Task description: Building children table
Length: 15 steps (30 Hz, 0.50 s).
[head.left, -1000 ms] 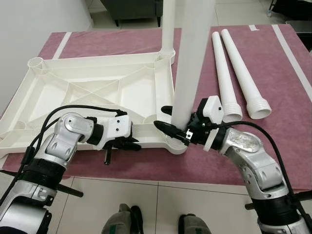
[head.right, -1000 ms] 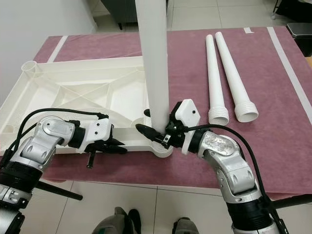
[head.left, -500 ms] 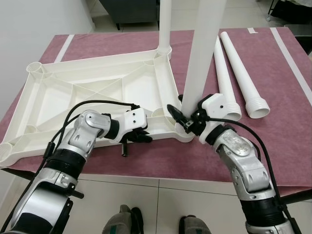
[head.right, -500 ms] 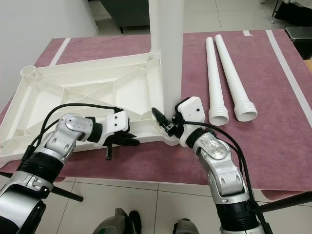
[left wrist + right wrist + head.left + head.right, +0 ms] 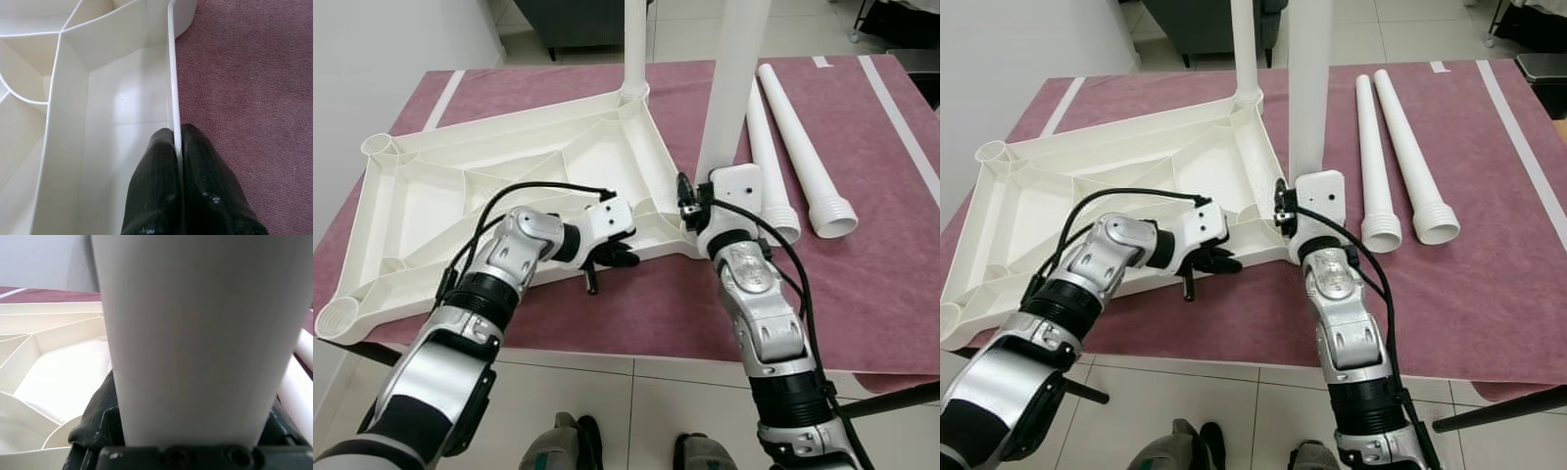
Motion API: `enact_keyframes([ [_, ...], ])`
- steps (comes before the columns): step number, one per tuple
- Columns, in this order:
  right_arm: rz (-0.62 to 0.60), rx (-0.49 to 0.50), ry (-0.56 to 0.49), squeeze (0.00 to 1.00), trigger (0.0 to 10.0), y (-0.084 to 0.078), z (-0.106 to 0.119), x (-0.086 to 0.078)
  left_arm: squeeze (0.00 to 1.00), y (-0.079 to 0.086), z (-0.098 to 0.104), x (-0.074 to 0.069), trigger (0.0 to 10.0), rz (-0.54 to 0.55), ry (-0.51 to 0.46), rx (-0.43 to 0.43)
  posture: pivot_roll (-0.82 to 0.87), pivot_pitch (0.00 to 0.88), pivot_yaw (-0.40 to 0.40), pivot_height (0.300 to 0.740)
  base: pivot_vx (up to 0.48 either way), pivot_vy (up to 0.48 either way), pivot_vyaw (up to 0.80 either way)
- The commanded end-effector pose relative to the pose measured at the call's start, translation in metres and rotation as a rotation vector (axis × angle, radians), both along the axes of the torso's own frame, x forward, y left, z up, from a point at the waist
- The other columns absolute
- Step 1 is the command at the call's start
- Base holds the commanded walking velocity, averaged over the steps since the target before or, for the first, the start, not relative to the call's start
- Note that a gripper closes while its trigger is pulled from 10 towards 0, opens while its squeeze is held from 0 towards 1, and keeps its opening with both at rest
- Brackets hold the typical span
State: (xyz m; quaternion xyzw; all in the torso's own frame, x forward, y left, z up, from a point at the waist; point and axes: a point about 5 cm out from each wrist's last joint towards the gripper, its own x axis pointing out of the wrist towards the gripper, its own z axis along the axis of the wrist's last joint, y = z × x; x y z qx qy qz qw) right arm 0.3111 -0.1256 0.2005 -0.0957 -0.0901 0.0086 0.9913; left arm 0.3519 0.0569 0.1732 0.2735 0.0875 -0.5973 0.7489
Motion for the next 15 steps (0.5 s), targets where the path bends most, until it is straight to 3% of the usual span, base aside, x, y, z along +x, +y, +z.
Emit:
enact_keyframes([
  [1,-0.110,-0.048,0.264,0.00,0.0,-0.013,-0.055,-0.002,0.00,-0.002,0.020,0.015,0.0,0.226,-0.201,-0.089,-0.10,0.177,0.154,0.740,0.000,0.000,0.00],
  [3,-0.096,-0.041,0.259,0.00,0.0,-0.011,-0.056,-0.003,0.00,-0.001,0.019,0.015,0.0,0.221,-0.198,-0.085,-0.10,0.177,0.155,0.740,0.000,0.000,0.00],
  [4,-0.086,-0.047,0.253,0.00,2.9,-0.010,-0.056,-0.004,0.00,0.000,0.017,0.014,0.0,0.213,-0.195,-0.081,-0.10,0.177,0.155,0.740,0.000,0.000,0.00],
  [5,-0.080,-0.044,0.242,0.39,10.0,-0.009,-0.055,-0.004,0.00,0.000,0.016,0.014,0.0,0.210,-0.194,-0.078,-0.10,0.177,0.155,0.740,0.000,0.000,0.00],
  [6,-0.080,-0.044,0.242,0.39,10.0,-0.009,-0.055,-0.004,0.00,0.000,0.016,0.014,0.0,0.210,-0.194,-0.078,-0.10,0.177,0.155,0.740,0.000,0.000,0.00],
  [7,-0.077,-0.039,0.234,1.00,10.0,-0.009,-0.054,-0.004,0.00,0.001,0.015,0.013,0.0,0.206,-0.193,-0.077,-0.10,0.177,0.155,0.740,0.000,0.000,0.00],
  [12,-0.050,-0.006,0.166,1.00,10.0,-0.008,-0.043,-0.001,0.00,0.001,0.013,0.013,0.0,0.186,-0.188,-0.070,-0.10,0.175,0.155,0.740,0.000,0.000,0.00],
  [13,0.007,0.003,0.125,0.00,10.0,-0.007,-0.035,-0.002,0.00,0.002,0.012,0.011,0.0,0.168,-0.184,-0.065,-0.10,0.174,0.156,0.740,0.000,0.000,0.00],
  [15,0.070,0.006,0.071,0.00,10.0,-0.007,-0.024,-0.003,0.00,0.005,0.011,0.009,0.0,0.144,-0.179,-0.058,-0.10,0.173,0.157,0.740,0.000,0.000,0.00],
])
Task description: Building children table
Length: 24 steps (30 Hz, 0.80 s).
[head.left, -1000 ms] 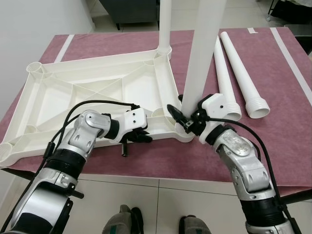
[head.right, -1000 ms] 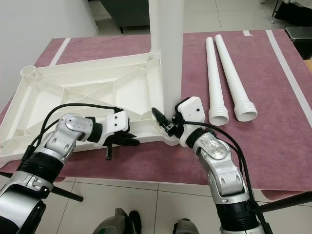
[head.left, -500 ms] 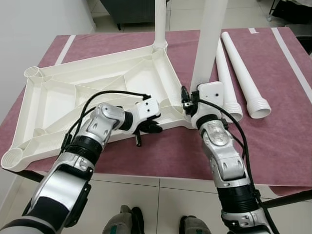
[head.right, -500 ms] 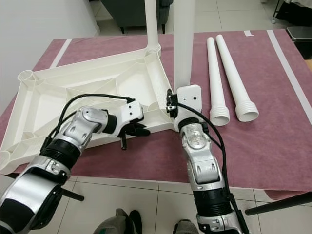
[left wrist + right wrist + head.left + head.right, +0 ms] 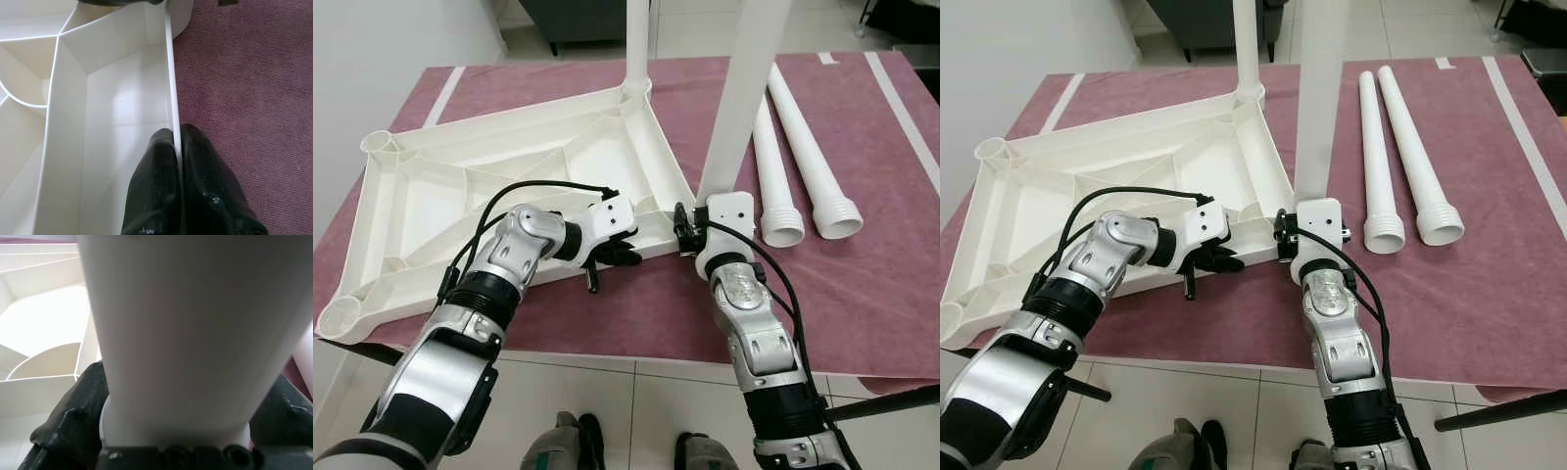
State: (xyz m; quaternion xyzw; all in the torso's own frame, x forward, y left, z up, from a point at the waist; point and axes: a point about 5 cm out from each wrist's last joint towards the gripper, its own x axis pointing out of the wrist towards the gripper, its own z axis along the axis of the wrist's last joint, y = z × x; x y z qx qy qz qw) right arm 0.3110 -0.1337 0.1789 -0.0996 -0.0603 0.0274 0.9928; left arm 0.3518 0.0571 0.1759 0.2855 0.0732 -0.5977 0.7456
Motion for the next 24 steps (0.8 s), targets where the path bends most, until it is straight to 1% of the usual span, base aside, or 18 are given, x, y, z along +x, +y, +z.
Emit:
enact_keyframes([
  [1,0.091,0.017,-0.036,0.00,10.0,0.001,0.006,-0.004,0.00,0.007,0.007,0.007,0.0,0.137,-0.140,-0.057,-0.10,0.172,0.157,0.740,0.000,0.000,0.00],
  [3,0.137,0.009,-0.082,0.00,10.0,-0.003,0.017,-0.005,0.00,0.010,0.006,0.004,0.0,0.112,-0.134,-0.047,-0.10,0.171,0.157,0.740,0.000,0.000,0.00],
  [9,0.166,-0.032,-0.141,0.00,10.0,-0.019,0.032,-0.003,0.00,0.018,0.003,-0.001,0.0,0.075,-0.124,-0.030,-0.10,0.167,0.156,0.740,0.000,0.000,0.00],
  [11,0.204,-0.040,-0.157,0.00,10.0,-0.020,0.037,-0.005,0.00,0.020,0.002,-0.002,0.0,0.064,-0.119,-0.025,-0.10,0.167,0.157,0.740,0.000,0.000,0.00],
  [12,0.204,-0.040,-0.157,0.00,10.0,-0.020,0.037,-0.005,0.00,0.020,0.002,-0.002,0.0,0.064,-0.119,-0.025,-0.10,0.167,0.157,0.740,0.000,0.000,0.00],
  [13,0.228,-0.042,-0.161,0.00,10.0,-0.020,0.038,-0.005,0.00,0.020,0.001,-0.003,0.0,0.060,-0.116,-0.023,-0.10,0.167,0.157,0.740,0.000,0.000,0.00],
  [16,0.402,-0.066,-0.142,0.00,10.0,-0.013,0.041,-0.014,0.00,0.026,-0.001,-0.009,0.0,0.011,-0.107,-0.003,-0.10,0.165,0.160,0.740,0.000,0.000,0.00],
  [18,0.486,-0.091,-0.115,0.00,10.0,-0.011,0.040,-0.018,0.00,0.032,-0.001,-0.016,0.0,-0.046,-0.103,0.014,-0.10,0.164,0.161,0.740,0.000,0.000,0.00],
  [20,0.537,-0.108,-0.095,0.00,10.0,-0.010,0.038,-0.020,0.00,0.038,0.000,-0.023,0.0,-0.091,-0.103,0.026,-0.10,0.162,0.161,0.740,0.000,0.000,0.00],
  [21,0.575,-0.111,-0.077,0.00,10.0,-0.010,0.037,-0.022,0.00,0.044,0.001,-0.027,0.0,-0.119,-0.100,0.035,-0.10,0.162,0.160,0.740,0.000,0.000,0.00],
  [24,0.608,-0.119,-0.066,0.00,10.0,-0.010,0.036,-0.023,0.00,0.048,0.002,-0.029,0.0,-0.125,-0.103,0.046,-0.09,0.160,0.158,0.740,0.000,0.000,0.00],
])
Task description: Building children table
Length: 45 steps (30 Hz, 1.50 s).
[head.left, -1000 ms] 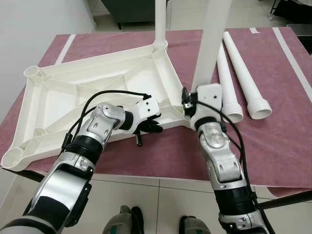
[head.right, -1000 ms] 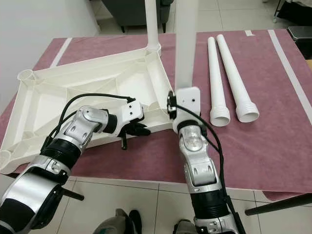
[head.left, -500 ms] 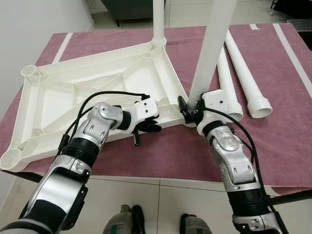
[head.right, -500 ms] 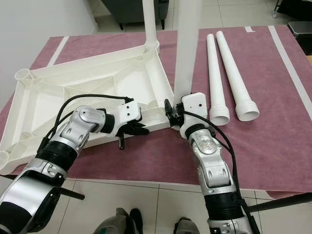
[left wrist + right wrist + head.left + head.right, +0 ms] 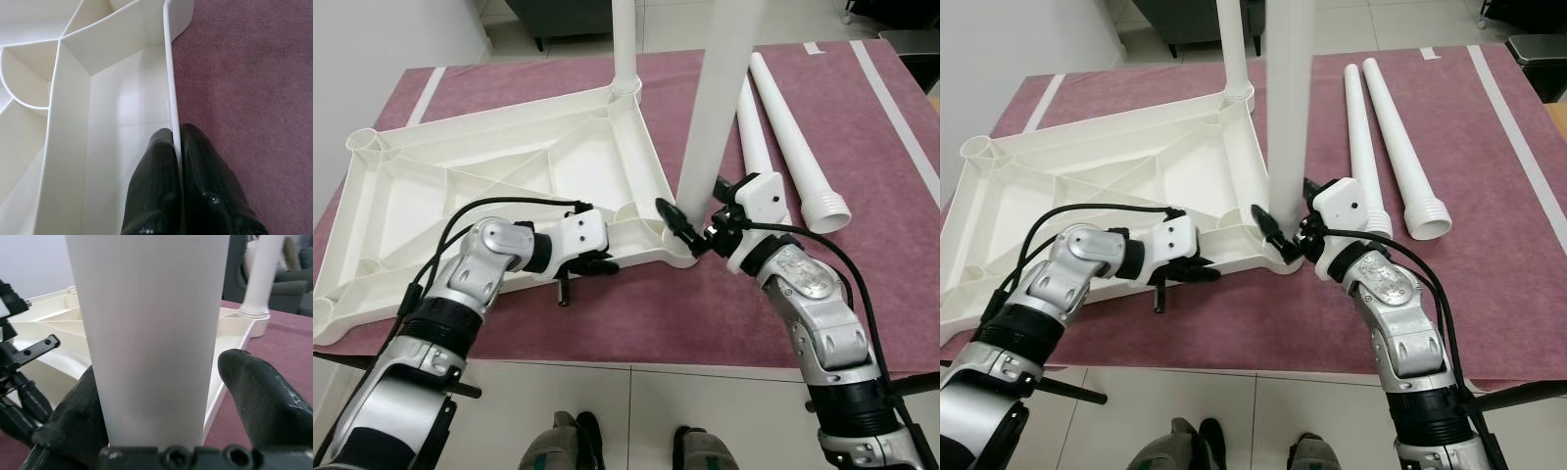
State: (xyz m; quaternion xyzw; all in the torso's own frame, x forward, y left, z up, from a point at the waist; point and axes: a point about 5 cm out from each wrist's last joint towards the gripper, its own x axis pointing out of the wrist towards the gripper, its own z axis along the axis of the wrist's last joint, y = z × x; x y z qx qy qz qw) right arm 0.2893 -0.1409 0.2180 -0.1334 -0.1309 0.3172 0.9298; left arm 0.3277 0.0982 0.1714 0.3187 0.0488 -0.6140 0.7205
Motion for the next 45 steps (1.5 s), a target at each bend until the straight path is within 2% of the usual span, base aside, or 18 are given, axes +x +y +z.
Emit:
enact_keyframes([
  [1,0.008,-0.014,0.025,0.00,10.0,-0.003,-0.003,-0.001,0.00,0.007,0.006,-0.005,0.0,-0.052,-0.040,0.014,-0.09,0.160,0.158,0.740,0.000,0.000,0.00],
  [4,0.151,-0.051,0.086,0.00,10.0,0.005,-0.010,-0.009,0.00,0.018,0.009,-0.010,0.0,-0.081,-0.034,0.022,-0.09,0.154,0.153,0.740,0.000,0.000,0.00],
  [11,0.213,-0.047,0.108,0.00,10.0,0.010,-0.013,-0.013,0.00,0.020,0.009,-0.014,0.0,-0.090,-0.027,0.022,-0.08,0.151,0.150,0.740,0.000,0.000,0.00],
  [12,0.228,-0.041,0.113,0.00,3.1,0.011,-0.013,-0.014,0.00,0.021,0.009,-0.014,0.0,-0.088,-0.025,0.021,-0.08,0.152,0.149,0.740,0.000,0.000,0.00],
  [13,0.228,-0.041,0.113,0.00,3.1,0.011,-0.013,-0.014,0.00,0.021,0.009,-0.014,0.0,-0.088,-0.025,0.021,-0.08,0.152,0.149,0.740,0.000,0.000,0.00],
  [14,0.234,-0.029,0.116,0.00,0.0,0.012,-0.013,-0.015,0.00,0.020,0.009,-0.014,0.0,-0.080,-0.026,0.018,-0.09,0.152,0.149,0.740,0.000,0.000,0.00],
  [21,0.140,-0.002,0.144,0.00,0.0,0.008,-0.022,-0.012,0.00,0.009,0.010,-0.008,0.0,-0.030,-0.022,-0.044,-0.09,0.157,0.151,0.740,0.000,0.000,0.00],
  [23,0.007,-0.007,0.161,0.00,0.0,0.004,-0.032,-0.006,0.00,0.000,0.013,-0.003,0.0,0.007,-0.025,-0.091,-0.09,0.162,0.150,0.740,0.000,0.000,0.00],
  [24,0.007,-0.007,0.161,0.00,0.0,0.004,-0.032,-0.006,0.00,0.000,0.013,-0.003,0.0,0.007,-0.025,-0.091,-0.09,0.162,0.150,0.740,0.000,0.000,0.00],
  [28,-0.129,-0.003,0.177,0.00,0.0,0.001,-0.042,-0.001,0.00,-0.011,0.017,0.005,0.0,0.048,-0.035,-0.127,-0.09,0.167,0.149,0.740,0.000,0.000,0.00],
  [29,-0.237,0.003,0.189,0.00,0.0,-0.002,-0.050,0.004,0.00,-0.018,0.019,0.010,0.0,0.077,-0.044,-0.141,-0.09,0.170,0.152,0.740,0.000,0.000,0.00],
  [30,-0.237,0.003,0.189,0.00,0.0,-0.002,-0.050,0.004,0.00,-0.018,0.019,0.010,0.0,0.077,-0.044,-0.141,-0.09,0.170,0.152,0.740,0.000,0.000,0.00],
  [32,-0.418,0.014,0.209,0.00,0.0,-0.007,-0.062,0.009,0.00,-0.031,0.021,0.018,0.0,0.117,-0.053,-0.159,-0.09,0.172,0.157,0.740,0.000,0.000,0.00],
  [34,-0.418,0.014,0.209,0.00,0.0,-0.007,-0.062,0.009,0.00,-0.031,0.021,0.018,0.0,0.117,-0.053,-0.159,-0.09,0.172,0.157,0.740,0.000,0.000,0.00],
  [37,-0.672,0.026,0.243,0.00,0.0,-0.011,-0.078,0.015,0.00,-0.047,0.025,0.029,0.0,0.188,-0.060,-0.174,-0.09,0.174,0.162,0.740,0.000,0.000,0.00],
  [41,-0.767,0.020,0.256,0.00,0.0,-0.005,-0.085,0.016,0.00,-0.055,0.029,0.034,0.0,0.225,-0.064,-0.187,-0.10,0.175,0.167,0.740,0.000,0.000,0.00],
  [43,-0.783,0.041,0.262,0.00,0.0,0.003,-0.087,0.016,0.00,-0.059,0.030,0.035,0.0,0.229,-0.066,-0.191,-0.10,0.175,0.167,0.740,0.000,0.000,0.00],
  [45,-0.783,0.041,0.262,0.00,0.0,0.003,-0.087,0.016,0.00,-0.059,0.030,0.035,0.0,0.229,-0.066,-0.191,-0.10,0.175,0.167,0.740,0.000,0.000,0.00],
])
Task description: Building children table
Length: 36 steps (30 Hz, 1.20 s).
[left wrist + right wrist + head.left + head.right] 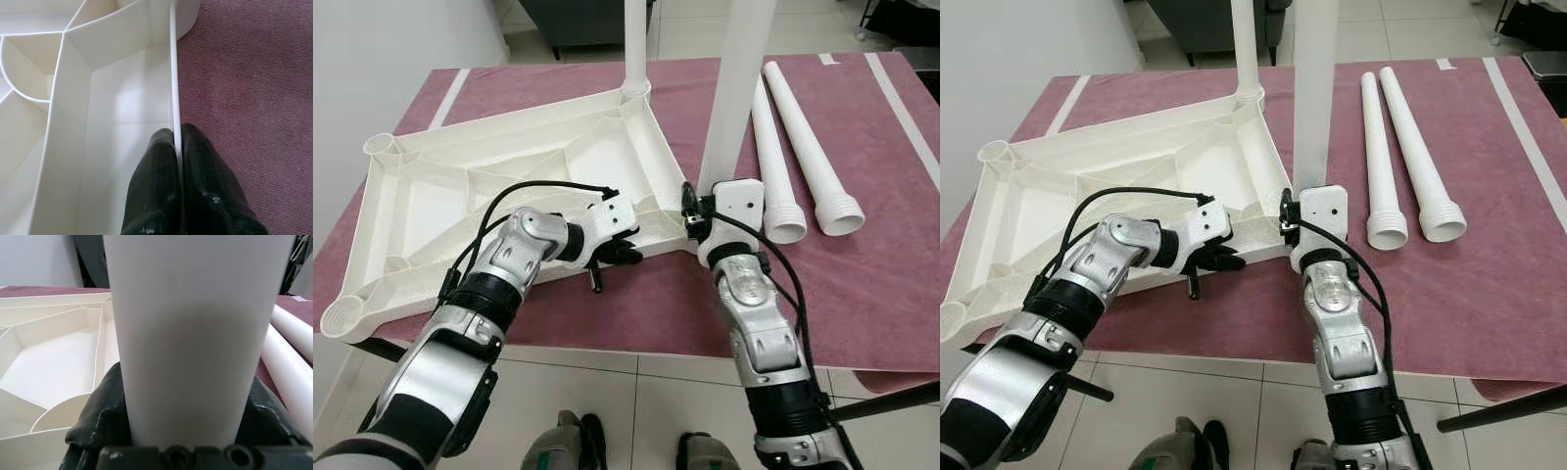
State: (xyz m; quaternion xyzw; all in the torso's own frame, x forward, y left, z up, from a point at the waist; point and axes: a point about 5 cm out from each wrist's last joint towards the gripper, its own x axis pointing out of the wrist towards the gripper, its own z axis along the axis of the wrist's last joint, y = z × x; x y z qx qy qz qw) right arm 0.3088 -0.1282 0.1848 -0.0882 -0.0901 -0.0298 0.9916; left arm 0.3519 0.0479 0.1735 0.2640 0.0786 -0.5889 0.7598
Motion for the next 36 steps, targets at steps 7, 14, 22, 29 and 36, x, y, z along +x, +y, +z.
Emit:
enact_keyframes([
  [7,0.017,-0.025,0.148,1.00,10.0,-0.002,-0.036,-0.001,0.00,-0.002,0.022,0.006,0.0,0.072,-0.148,-0.083,-0.09,0.180,0.166,0.740,0.000,0.000,0.00],
  [14,0.343,-0.075,-0.062,0.00,10.0,-0.004,0.016,-0.006,0.00,0.015,0.015,-0.005,0.0,-0.048,-0.145,-0.017,-0.09,0.177,0.167,0.740,0.000,0.000,0.00],
  [22,0.560,-0.203,-0.073,0.00,10.0,-0.011,0.035,-0.015,0.00,0.035,0.013,-0.017,0.0,-0.178,-0.150,0.059,-0.09,0.170,0.168,0.740,0.000,0.000,0.00],
  [29,0.724,-0.218,-0.033,0.00,10.0,-0.004,0.034,-0.027,0.00,0.048,0.009,-0.026,0.0,-0.249,-0.149,0.131,-0.10,0.162,0.168,0.740,0.000,0.000,0.00],
  [36,0.959,-0.204,0.056,0.00,10.0,0.010,0.027,-0.049,0.00,0.070,0.009,-0.043,0.0,-0.340,-0.123,0.176,-0.10,0.154,0.165,0.740,0.000,0.000,0.00],
])
